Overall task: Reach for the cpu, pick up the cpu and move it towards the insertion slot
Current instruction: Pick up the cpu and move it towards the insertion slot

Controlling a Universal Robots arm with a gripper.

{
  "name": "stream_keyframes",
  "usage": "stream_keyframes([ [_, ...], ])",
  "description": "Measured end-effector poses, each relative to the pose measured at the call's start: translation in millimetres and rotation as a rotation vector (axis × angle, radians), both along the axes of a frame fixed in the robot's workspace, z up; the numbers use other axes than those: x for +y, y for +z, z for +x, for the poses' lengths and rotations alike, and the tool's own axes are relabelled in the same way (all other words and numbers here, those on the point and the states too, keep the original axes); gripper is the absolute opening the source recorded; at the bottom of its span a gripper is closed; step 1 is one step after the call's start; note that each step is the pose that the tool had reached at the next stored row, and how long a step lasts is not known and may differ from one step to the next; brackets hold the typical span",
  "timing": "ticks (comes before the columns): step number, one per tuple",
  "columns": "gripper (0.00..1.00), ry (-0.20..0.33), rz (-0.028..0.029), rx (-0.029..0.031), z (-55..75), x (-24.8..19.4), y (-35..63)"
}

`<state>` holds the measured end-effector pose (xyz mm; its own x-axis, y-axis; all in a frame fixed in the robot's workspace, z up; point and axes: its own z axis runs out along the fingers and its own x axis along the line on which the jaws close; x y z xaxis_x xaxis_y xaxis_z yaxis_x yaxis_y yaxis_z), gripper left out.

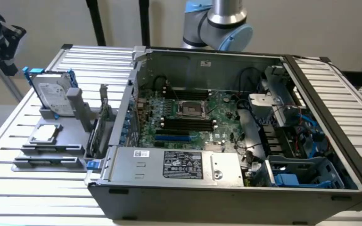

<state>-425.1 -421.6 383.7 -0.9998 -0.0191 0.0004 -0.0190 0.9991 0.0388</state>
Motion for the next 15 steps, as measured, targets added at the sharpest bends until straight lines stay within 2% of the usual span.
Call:
stream_keyframes([
  [2, 0.11, 0.000, -0.0009, 0.0002, -6.6, 0.1, -2.4],
  [5, 0.11, 0.000, -0.0018, 0.0001, -8.3, 0.1, -4.5],
  [6, 0.12, 0.000, -0.0021, 0.0003, -8.3, 0.1, -4.8],
  [7, 0.17, 0.000, -0.0020, 0.0002, -8.3, 0.1, -5.4],
  [8, 0.17, 0.000, -0.0019, 0.0000, -8.4, 0.1, -6.0],
  [11, 0.36, 0.000, -0.0021, 0.0003, -8.6, 0.2, -7.9],
  [12, 0.36, 0.000, -0.0020, 0.0002, -8.6, 0.2, -8.6],
  [15, 0.53, 0.000, -0.0019, 0.0000, -8.6, 0.2, -11.2],
])
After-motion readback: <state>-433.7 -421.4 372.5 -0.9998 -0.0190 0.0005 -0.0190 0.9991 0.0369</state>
